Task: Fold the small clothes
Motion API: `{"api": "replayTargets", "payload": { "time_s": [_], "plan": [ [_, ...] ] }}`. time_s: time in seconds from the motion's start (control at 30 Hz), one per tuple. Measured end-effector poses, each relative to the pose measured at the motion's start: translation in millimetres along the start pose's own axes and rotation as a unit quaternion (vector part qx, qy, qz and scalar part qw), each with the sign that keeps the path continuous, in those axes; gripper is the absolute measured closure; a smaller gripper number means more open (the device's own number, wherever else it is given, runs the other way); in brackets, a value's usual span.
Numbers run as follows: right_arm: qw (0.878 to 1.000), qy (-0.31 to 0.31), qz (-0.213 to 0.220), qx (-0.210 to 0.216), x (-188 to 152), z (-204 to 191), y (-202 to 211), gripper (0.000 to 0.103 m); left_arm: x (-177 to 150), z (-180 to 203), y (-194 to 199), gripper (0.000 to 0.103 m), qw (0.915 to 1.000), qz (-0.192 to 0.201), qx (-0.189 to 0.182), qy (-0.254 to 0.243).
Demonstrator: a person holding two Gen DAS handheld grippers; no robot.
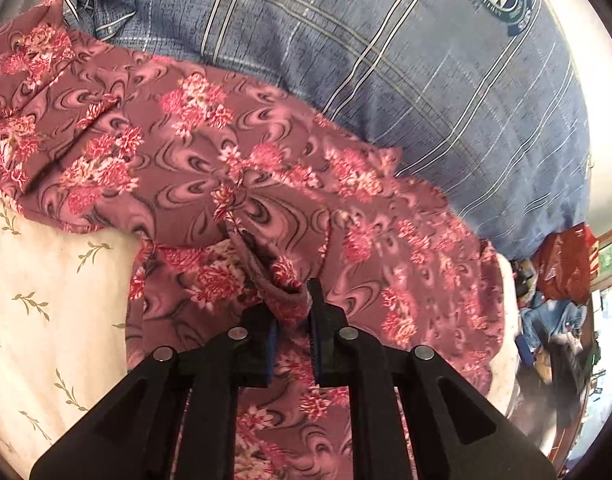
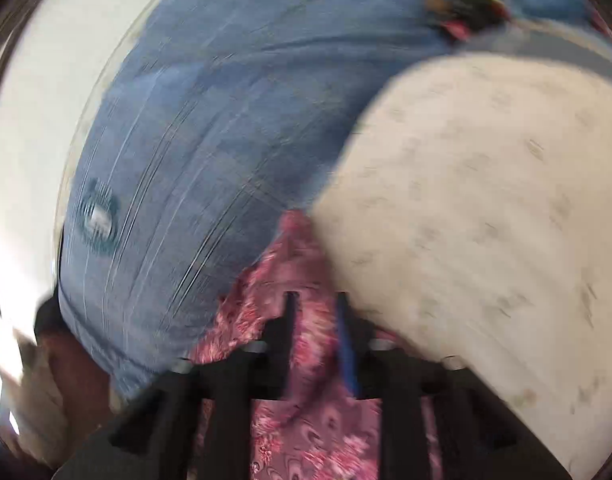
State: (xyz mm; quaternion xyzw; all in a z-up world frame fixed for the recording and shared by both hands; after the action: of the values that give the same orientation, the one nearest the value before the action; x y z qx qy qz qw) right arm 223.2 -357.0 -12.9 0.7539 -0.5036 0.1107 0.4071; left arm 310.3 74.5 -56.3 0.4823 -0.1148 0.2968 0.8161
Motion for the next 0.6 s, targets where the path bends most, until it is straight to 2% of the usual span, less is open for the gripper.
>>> {"api": "replayTargets", "payload": {
  "time_s": [0.03, 0.1, 0.13, 0.17, 0.2, 0.23, 0.3, 0.33, 0.37, 0.43, 0.47, 0.5, 0.53, 0.6],
  "plan": [
    [0.999, 0.029, -0.006, -0.010, 2.7, -9.3, -14.6, 0.044, 0.1, -1.4, 0.0, 0.093, 1.0000, 0.000, 0.000, -0.002],
    [0.995, 0.080, -0.026, -0.054, 5.2, -22.2, -52.9, 0.044, 1.9, -1.8, -1.2, 0.093, 1.0000, 0.000, 0.001, -0.003],
    [0.991, 0.100, -0.055, -0.074, 3.6, -24.2, -74.7, 0.045, 1.9, -2.7, -3.1, 0.093, 1.0000, -0.002, 0.002, -0.004],
    [0.983, 0.117, -0.093, -0.106, 0.8, -23.3, -96.9, 0.053, 2.7, -1.9, -3.7, 0.093, 1.0000, -0.003, 0.003, -0.004],
    [0.978, 0.121, -0.113, -0.126, 0.1, -22.3, -109.9, 0.070, 2.5, -0.7, -3.8, 0.093, 1.0000, -0.003, 0.002, -0.007],
    [0.981, 0.110, -0.114, -0.111, 2.9, -22.8, -114.4, 0.097, 3.2, -1.0, -2.2, 0.093, 1.0000, 0.000, 0.002, -0.009],
    [0.994, 0.083, -0.043, -0.057, 16.2, -25.4, -96.2, 0.098, 4.3, -0.1, -1.8, 0.086, 0.9999, 0.006, 0.010, -0.012],
    [0.996, 0.080, -0.015, -0.047, 19.6, -23.4, -88.3, 0.098, 4.6, -1.9, -3.5, 0.081, 0.9997, 0.007, 0.022, -0.012],
    [0.995, 0.078, -0.011, -0.062, 19.4, -15.7, -89.3, 0.098, 4.0, -4.0, -7.3, 0.072, 0.9993, 0.003, 0.034, -0.012],
    [0.988, 0.068, -0.074, -0.119, 8.9, 9.9, -111.1, 0.099, 1.8, -5.9, -14.1, 0.072, 0.9985, -0.003, 0.050, -0.020],
    [0.992, 0.055, -0.060, -0.094, 9.8, 15.0, -107.7, 0.099, 1.6, -4.0, -12.2, 0.072, 0.9983, -0.001, 0.052, -0.027],
    [0.992, 0.049, -0.058, -0.096, 13.0, 13.4, -102.1, 0.096, 1.8, -2.6, -9.4, 0.072, 0.9979, -0.004, 0.056, -0.033],
    [0.992, 0.049, -0.053, -0.106, 15.4, 8.4, -95.7, 0.085, 3.1, -4.1, -5.3, 0.072, 0.9979, -0.005, 0.058, -0.031],
    [0.992, 0.069, -0.020, -0.108, 17.2, -9.5, -79.6, 0.083, 8.6, -11.9, 4.7, 0.072, 0.9988, 0.004, 0.048, -0.004]
  ]
}}
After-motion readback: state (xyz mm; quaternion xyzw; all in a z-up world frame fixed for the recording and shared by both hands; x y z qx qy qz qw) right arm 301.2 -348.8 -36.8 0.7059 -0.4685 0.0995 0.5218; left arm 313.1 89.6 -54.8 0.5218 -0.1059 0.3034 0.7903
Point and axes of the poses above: each gripper's, at about its wrist camera, not at the fingertips, and y roughly against the way its jaws point, z to its right, x to its top, the point moved 2 cm from there along -y, roughly the way its jaws point, and after that the axes turned 9 degrees about z, right-handed, at the moved point
